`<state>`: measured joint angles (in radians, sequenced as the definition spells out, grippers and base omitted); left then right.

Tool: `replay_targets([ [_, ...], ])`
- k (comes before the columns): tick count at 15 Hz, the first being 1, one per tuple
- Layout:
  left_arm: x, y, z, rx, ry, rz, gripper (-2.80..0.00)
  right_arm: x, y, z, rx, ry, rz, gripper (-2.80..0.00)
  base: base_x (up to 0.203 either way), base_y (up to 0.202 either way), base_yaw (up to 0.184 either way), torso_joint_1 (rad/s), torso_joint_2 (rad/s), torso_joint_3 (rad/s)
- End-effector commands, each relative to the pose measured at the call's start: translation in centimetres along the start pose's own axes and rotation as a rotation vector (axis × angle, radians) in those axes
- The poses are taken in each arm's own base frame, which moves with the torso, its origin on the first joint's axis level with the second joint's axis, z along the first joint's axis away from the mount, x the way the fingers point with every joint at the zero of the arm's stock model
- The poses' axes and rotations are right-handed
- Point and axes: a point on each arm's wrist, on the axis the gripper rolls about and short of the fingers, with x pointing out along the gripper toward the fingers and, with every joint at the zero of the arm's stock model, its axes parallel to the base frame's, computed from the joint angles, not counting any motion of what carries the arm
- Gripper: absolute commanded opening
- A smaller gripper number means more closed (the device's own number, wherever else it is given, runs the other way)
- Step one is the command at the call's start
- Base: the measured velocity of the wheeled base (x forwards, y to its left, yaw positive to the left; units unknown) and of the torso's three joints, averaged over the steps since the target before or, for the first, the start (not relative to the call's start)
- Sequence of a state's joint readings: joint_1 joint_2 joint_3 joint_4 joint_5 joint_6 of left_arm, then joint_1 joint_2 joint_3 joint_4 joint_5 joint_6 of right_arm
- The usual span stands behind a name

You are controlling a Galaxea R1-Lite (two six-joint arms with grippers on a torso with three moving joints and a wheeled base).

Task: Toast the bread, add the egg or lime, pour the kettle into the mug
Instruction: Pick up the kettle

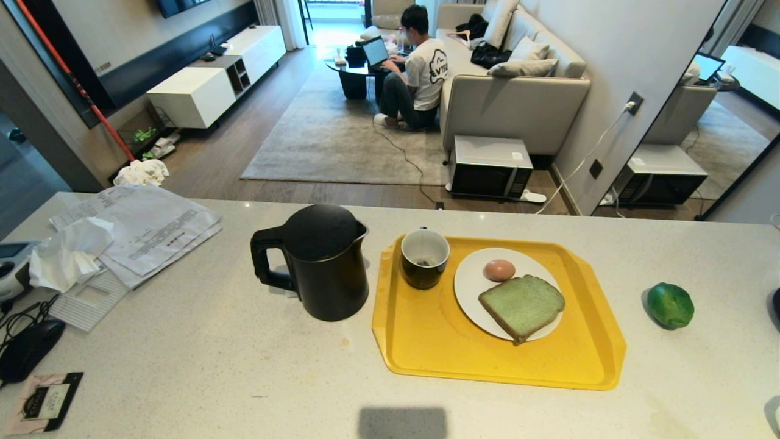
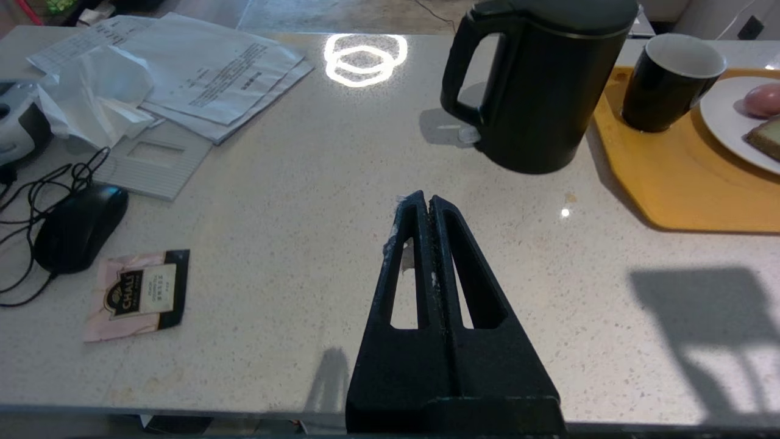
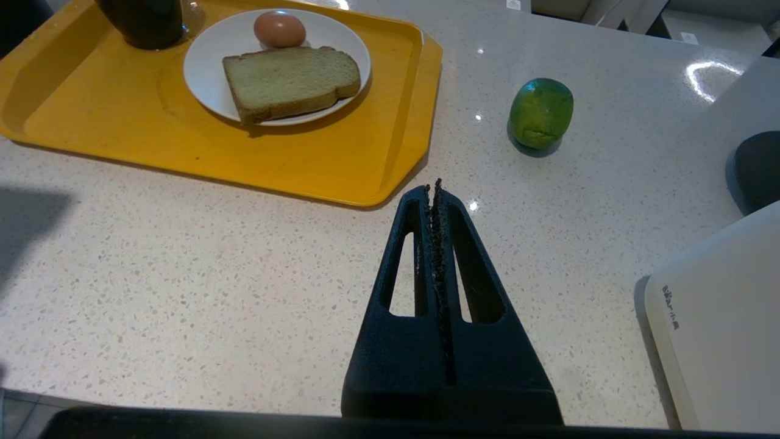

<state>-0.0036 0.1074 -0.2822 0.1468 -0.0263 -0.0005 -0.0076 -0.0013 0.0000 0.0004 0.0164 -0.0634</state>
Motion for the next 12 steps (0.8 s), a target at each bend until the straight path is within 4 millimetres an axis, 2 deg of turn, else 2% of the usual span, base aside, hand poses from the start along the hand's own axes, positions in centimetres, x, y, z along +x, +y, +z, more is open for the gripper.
replay_targets([
  [1,2.6,0.1,5.2,-0.018,0.089,-0.004,-2.80,0.0,0.0,0.0,-0.001,0.002,0.001,-2.80,0.000,0.000,0.000,0.000,0.00,0.000],
  [4,6.7,0.2,12.5,-0.038,0.098,0.031,-2.80,0.0,0.0,0.0,-0.001,0.002,0.001,-2.80,0.000,0.000,0.000,0.000,0.00,0.000],
  [5,8.1,0.3,14.0,-0.039,0.100,0.051,-2.80,0.0,0.0,-0.1,-0.001,0.004,0.001,-2.80,0.000,0.000,0.000,0.000,0.00,0.000],
  [6,9.1,0.4,14.6,-0.042,0.116,0.065,-2.80,0.0,0.0,0.0,-0.001,0.003,0.001,-2.80,0.000,0.000,0.000,0.000,0.00,0.000],
  [9,12.9,0.4,14.1,-0.053,0.160,0.059,-2.80,0.0,0.0,-0.1,-0.001,0.004,0.001,-2.80,0.000,0.000,0.000,0.000,0.00,0.000],
  [12,19.0,0.4,11.5,-0.077,0.229,0.041,-2.80,0.0,0.0,-0.1,-0.001,0.004,0.001,-2.80,0.000,0.000,0.000,0.000,0.00,0.000],
])
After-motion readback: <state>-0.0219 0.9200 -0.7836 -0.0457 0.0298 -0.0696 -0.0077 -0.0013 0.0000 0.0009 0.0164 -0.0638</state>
